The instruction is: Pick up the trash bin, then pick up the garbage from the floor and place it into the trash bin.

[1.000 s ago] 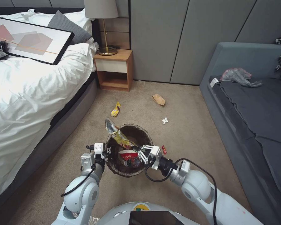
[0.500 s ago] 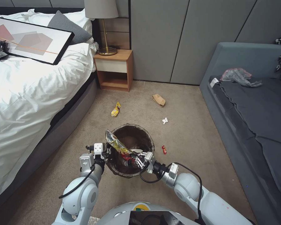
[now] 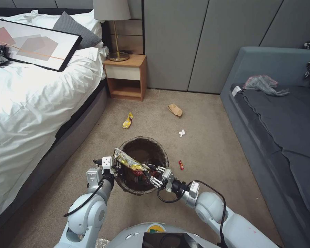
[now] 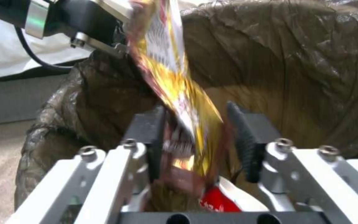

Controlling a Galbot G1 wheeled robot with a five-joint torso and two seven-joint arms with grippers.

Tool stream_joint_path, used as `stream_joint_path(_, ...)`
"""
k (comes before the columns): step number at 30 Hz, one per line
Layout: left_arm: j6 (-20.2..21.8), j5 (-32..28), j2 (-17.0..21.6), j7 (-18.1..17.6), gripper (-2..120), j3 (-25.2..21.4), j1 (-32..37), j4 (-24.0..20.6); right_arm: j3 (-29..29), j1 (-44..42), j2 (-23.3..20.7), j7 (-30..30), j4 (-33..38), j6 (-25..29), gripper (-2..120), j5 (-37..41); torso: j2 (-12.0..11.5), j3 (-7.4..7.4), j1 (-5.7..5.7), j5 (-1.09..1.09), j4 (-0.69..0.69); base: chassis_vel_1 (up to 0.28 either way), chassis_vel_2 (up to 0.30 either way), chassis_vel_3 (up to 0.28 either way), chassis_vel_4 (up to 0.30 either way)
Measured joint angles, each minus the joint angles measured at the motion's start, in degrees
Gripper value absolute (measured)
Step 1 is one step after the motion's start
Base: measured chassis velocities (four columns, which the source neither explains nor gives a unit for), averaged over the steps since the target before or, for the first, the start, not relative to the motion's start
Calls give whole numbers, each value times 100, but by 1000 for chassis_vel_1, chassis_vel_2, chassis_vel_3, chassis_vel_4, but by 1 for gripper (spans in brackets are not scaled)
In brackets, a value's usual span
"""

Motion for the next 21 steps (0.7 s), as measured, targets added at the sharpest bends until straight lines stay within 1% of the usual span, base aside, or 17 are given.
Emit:
stream_joint_path(1,0,0,0,0,0,0,0,0,0,0,0,0,0,0,41,0,0,0,0,0,0,0,0,0,0)
stream_joint_path(3,3,-4,4,-1,0,-3,-1,4,29,-35,1,-28,1,18,53,-22,0,0,0,0,0,0,0,0,0)
stream_joint_path(4,3,-4,4,-1,0,-3,-1,4,29,-35,1,-28,1,18,53,-22,0,0,0,0,0,0,0,0,0)
stream_joint_path(6,6,-7,12,-1,0,-12,-1,5,57,-53,-6,-52,7,29,64,-27,0,0,0,0,0,0,0,0,0)
stream_joint_path(7,6,-7,12,-1,0,-12,-1,5,57,-53,-6,-52,7,29,64,-27,0,0,0,0,0,0,0,0,0)
stream_joint_path(10,19,-23,18,-1,0,-25,-1,2,95,-62,-26,-88,33,40,78,-27,0,0,0,0,0,0,0,0,0)
stream_joint_path(11,19,-23,18,-1,0,-25,-1,2,95,-62,-26,-88,33,40,78,-27,0,0,0,0,0,0,0,0,0)
stream_joint_path(13,28,-33,22,-2,0,-46,-1,-1,160,-87,-58,-137,81,57,90,-27,0,0,0,0,0,0,0,0,0)
stream_joint_path(14,32,-36,23,-2,0,-49,-2,-1,197,-99,-73,-170,113,68,94,-29,0,0,0,0,1,0,0,0,0)
stream_joint_path(15,32,-36,23,-2,0,-49,-2,-1,197,-99,-73,-170,113,68,94,-29,0,0,0,0,1,0,0,0,0)
stream_joint_path(16,34,-38,24,-2,0,-52,-4,-1,257,-122,-97,-216,162,89,97,-43,0,0,0,0,1,0,0,0,0)
stream_joint_path(17,35,-39,24,-2,0,-52,-5,2,297,-140,-112,-244,197,104,99,-55,0,0,0,0,1,0,0,0,0)
stream_joint_path(21,39,-39,22,-5,0,-58,-11,46,549,-278,-162,-299,451,219,100,-70,0,0,0,0,1,0,0,0,0)
